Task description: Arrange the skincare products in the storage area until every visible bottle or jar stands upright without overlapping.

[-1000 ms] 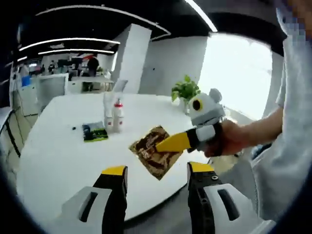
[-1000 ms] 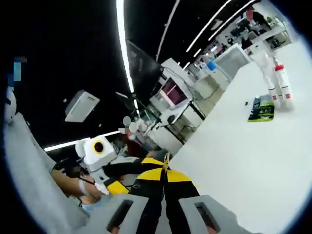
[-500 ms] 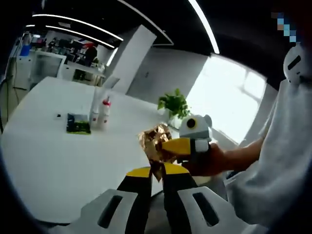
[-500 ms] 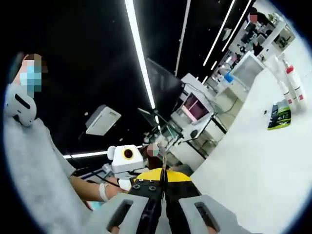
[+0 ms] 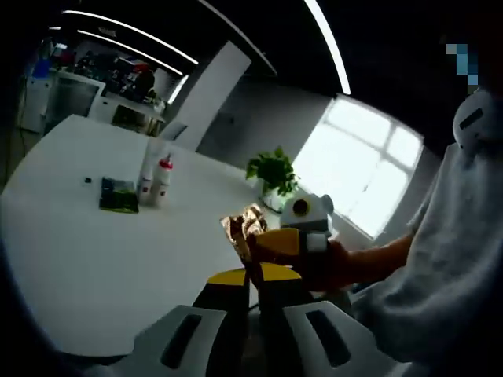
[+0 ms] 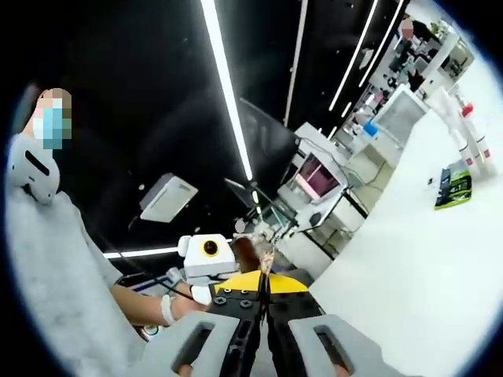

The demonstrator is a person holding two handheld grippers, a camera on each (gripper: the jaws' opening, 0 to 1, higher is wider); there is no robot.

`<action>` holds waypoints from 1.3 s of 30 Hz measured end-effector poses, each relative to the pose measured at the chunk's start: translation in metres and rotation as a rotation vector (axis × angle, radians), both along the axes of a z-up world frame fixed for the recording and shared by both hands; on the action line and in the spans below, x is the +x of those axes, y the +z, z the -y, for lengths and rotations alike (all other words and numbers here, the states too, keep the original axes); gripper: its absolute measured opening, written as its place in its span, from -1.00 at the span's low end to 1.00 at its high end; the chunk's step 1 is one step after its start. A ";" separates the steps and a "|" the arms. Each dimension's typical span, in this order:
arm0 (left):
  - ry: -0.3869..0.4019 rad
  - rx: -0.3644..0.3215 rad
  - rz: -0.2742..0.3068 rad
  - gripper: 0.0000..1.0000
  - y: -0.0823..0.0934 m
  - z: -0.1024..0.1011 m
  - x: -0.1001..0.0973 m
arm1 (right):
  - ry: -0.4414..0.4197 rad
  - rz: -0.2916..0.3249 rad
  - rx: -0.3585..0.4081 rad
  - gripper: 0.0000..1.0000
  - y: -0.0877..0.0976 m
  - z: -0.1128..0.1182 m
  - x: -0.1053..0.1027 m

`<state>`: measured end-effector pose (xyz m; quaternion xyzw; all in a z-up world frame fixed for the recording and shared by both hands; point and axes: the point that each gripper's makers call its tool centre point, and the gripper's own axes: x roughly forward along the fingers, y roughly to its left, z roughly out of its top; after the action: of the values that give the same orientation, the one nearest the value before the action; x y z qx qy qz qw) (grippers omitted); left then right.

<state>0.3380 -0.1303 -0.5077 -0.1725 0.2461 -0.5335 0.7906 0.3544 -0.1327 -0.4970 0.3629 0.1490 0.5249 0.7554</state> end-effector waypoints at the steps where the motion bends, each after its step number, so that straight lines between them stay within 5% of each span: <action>1: -0.001 0.001 -0.001 -1.00 0.000 0.000 0.000 | 0.000 0.002 -0.003 -1.00 0.000 0.000 0.000; 14: -0.034 0.026 -0.019 -1.00 -0.006 0.001 -0.006 | -0.017 0.090 -0.134 -0.90 0.002 -0.003 0.008; 28: -0.035 0.025 -0.036 -1.00 -0.005 0.001 -0.010 | -0.035 0.108 -0.143 -1.00 0.004 -0.003 0.006; 39: -0.022 0.010 -0.048 -1.00 -0.002 -0.001 -0.009 | -0.040 0.039 -0.123 -0.98 -0.004 0.002 0.003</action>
<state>0.3287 -0.1291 -0.5099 -0.1789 0.2696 -0.5365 0.7794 0.3573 -0.1348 -0.5011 0.3084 0.1592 0.5064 0.7894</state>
